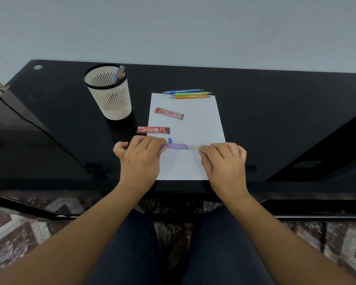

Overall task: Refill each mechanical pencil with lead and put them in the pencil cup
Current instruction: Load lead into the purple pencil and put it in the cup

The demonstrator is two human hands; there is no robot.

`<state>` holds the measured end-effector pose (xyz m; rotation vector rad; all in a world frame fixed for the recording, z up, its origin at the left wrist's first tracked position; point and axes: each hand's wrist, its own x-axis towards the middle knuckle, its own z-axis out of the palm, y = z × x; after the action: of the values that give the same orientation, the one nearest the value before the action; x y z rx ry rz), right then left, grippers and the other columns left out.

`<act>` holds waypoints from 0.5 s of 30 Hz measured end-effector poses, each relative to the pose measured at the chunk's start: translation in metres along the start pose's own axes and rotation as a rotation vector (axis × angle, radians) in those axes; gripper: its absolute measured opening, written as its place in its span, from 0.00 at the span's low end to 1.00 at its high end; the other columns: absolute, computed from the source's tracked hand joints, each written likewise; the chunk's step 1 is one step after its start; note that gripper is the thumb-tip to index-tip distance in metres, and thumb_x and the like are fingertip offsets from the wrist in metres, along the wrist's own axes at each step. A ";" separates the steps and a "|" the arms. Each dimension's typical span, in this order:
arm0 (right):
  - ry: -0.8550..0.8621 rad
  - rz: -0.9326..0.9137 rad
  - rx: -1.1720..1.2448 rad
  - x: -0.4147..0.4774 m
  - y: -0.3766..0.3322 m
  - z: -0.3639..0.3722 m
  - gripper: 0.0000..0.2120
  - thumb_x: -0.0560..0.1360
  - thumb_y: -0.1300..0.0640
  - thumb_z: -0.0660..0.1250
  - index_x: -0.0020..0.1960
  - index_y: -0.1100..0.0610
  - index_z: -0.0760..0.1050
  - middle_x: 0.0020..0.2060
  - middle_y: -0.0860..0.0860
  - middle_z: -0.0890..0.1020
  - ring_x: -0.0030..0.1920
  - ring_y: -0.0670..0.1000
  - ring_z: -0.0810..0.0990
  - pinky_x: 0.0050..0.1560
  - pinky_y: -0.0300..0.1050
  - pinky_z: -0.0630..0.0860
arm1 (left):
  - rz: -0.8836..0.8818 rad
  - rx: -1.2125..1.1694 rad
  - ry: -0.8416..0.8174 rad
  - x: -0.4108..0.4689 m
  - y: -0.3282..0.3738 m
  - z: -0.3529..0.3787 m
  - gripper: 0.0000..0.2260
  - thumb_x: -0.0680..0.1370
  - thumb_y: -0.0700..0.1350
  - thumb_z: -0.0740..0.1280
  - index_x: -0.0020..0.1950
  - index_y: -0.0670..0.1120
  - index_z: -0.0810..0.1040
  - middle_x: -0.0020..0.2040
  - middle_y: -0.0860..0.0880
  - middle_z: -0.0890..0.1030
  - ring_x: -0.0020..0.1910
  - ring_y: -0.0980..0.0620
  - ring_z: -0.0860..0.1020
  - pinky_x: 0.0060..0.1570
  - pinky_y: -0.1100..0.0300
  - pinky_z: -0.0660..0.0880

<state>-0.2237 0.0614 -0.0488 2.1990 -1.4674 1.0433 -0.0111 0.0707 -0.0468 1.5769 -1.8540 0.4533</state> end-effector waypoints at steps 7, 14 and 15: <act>0.005 -0.014 0.007 0.000 0.000 -0.001 0.03 0.76 0.56 0.69 0.48 0.53 0.81 0.41 0.48 0.80 0.45 0.52 0.75 0.50 0.48 0.67 | 0.011 0.001 -0.002 0.000 0.001 -0.001 0.04 0.78 0.44 0.68 0.51 0.51 0.80 0.49 0.54 0.82 0.51 0.50 0.77 0.51 0.49 0.58; 0.003 -0.020 0.006 0.001 -0.001 -0.002 0.04 0.76 0.55 0.68 0.48 0.53 0.81 0.42 0.48 0.80 0.45 0.52 0.75 0.50 0.49 0.67 | 0.008 0.006 0.021 -0.001 0.001 -0.001 0.03 0.78 0.44 0.68 0.51 0.51 0.80 0.49 0.55 0.82 0.51 0.50 0.77 0.51 0.49 0.58; 0.003 -0.023 0.004 0.001 0.000 -0.001 0.04 0.76 0.55 0.68 0.47 0.53 0.81 0.42 0.48 0.80 0.45 0.52 0.75 0.51 0.49 0.67 | 0.009 0.004 0.022 -0.001 0.001 -0.001 0.03 0.78 0.44 0.68 0.51 0.51 0.80 0.49 0.55 0.82 0.51 0.50 0.78 0.51 0.49 0.59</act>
<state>-0.2236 0.0614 -0.0468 2.2108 -1.4363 1.0431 -0.0116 0.0725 -0.0468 1.5602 -1.8454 0.4773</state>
